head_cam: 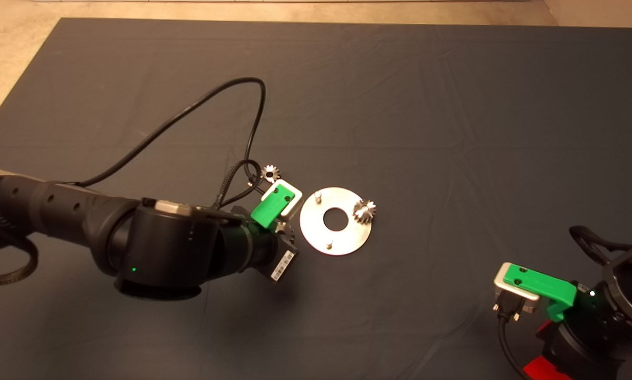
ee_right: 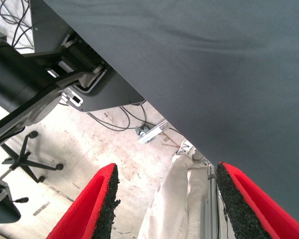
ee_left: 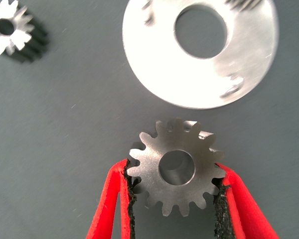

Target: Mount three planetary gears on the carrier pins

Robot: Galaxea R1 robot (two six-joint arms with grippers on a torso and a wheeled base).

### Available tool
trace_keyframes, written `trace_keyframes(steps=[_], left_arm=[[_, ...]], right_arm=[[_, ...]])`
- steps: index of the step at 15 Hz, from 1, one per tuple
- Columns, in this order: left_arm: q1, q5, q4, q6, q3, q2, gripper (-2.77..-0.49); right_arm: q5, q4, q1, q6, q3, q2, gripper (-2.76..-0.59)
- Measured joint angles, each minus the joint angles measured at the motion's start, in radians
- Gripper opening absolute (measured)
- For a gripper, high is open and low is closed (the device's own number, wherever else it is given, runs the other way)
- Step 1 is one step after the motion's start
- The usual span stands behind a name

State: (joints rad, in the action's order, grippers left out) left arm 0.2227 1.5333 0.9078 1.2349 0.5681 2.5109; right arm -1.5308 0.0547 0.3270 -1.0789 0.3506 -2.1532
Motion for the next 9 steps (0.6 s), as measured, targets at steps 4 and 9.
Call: trace_keyframes(steps=[4, 9], left_arm=[[0.005, 0.000, -0.008, 0.016, 0.000, 0.037, -2.56], [0.006, 0.001, -0.015, 0.037, 0.000, 0.078, -2.56]], right_arm=[[0.000, 0.000, 0.000, 0.000, 0.000, 0.029, -1.91], [0.000, 0.000, 0.000, 0.001, 0.000, 0.045, -1.91]])
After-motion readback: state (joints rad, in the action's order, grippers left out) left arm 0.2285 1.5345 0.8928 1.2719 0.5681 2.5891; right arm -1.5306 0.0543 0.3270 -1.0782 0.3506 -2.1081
